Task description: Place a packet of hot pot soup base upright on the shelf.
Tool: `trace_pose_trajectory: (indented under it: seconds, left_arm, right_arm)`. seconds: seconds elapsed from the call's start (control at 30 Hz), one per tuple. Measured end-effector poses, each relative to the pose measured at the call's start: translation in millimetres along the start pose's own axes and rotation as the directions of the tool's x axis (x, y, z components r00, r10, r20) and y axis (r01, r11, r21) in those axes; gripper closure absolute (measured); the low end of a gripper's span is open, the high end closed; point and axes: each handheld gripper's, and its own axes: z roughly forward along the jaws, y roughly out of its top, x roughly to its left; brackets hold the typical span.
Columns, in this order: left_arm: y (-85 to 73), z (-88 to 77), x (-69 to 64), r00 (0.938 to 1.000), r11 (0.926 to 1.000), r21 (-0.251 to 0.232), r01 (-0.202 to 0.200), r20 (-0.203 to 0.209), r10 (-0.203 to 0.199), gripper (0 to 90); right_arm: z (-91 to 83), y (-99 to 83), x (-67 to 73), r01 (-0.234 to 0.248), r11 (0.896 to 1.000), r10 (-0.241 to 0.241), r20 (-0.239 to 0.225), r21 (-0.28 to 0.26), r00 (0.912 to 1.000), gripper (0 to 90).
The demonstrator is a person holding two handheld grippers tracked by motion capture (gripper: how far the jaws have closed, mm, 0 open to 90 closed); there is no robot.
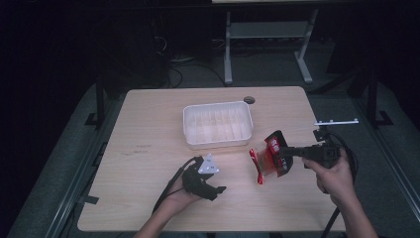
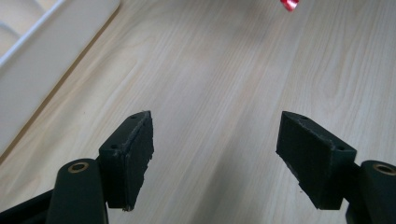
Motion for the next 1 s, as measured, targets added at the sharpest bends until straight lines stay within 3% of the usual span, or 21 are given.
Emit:
trace_pose_trajectory:
  seconds: [0.57,1.0]
  left_arm:
    - [-28.0,-26.0,9.8,0.9986,0.9994,0.004,0.035,-0.04,-0.035,27.0]
    - [-49.4,-41.4,15.6,0.9958,0.998,0.003,0.064,-0.067,-0.063,27.0]
  right_arm:
    - [0.0,20.9,14.0,0.0,1.0,0.0,0.026,0.005,0.9997,89.6]
    - [5.3,35.5,28.4,0.027,0.999,-0.028,0.034,0.016,0.999,89.6]
